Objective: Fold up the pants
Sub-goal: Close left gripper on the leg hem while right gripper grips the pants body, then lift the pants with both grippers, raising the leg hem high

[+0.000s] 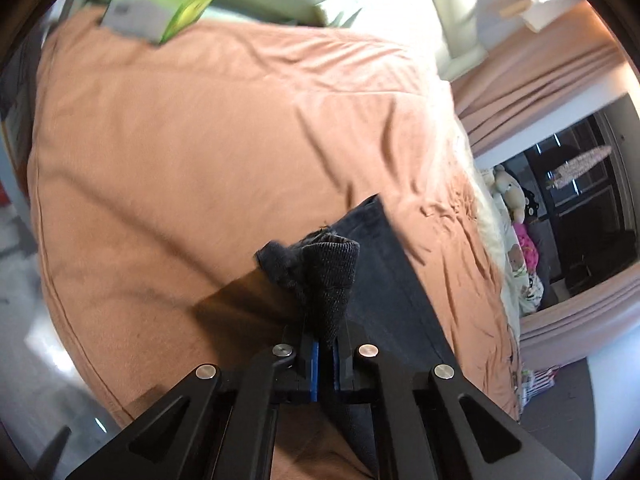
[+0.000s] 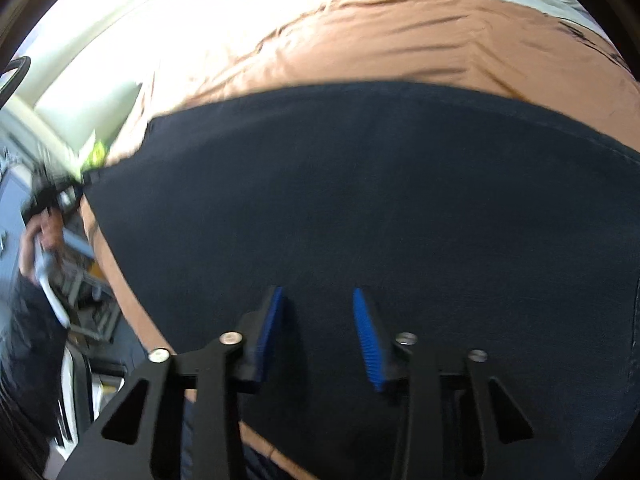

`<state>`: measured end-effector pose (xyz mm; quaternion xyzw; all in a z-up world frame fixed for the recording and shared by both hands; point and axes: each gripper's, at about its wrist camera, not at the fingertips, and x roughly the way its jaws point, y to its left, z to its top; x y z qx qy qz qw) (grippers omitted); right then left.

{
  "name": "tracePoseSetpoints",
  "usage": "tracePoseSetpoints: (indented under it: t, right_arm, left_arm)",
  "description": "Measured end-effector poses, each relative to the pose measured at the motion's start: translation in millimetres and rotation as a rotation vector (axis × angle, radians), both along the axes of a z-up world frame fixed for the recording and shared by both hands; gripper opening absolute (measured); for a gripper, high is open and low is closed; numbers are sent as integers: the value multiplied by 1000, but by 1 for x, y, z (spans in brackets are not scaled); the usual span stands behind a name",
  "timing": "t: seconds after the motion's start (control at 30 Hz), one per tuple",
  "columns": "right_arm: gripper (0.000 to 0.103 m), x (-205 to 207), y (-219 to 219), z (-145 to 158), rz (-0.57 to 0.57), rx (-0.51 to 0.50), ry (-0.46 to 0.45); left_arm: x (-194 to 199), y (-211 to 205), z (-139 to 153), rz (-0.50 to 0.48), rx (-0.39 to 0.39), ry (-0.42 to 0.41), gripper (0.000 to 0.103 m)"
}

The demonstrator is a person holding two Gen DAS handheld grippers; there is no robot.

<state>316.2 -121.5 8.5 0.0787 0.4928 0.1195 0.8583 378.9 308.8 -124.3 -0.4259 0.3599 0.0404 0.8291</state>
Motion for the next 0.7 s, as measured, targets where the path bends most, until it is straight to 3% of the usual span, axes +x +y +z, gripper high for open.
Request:
tracePoseSetpoints:
  t: [0.17, 0.33, 0.7]
  right_arm:
    - [29, -4, 10, -3, 49, -26, 36]
    - [28, 18, 8, -2, 31, -57, 35]
    - [25, 95, 4, -9, -6, -139, 40]
  left_arm:
    - [5, -5, 19, -12, 20, -23, 4]
    - [7, -9, 23, -6, 32, -10, 4]
    - [7, -10, 22, -1, 34, -1, 4]
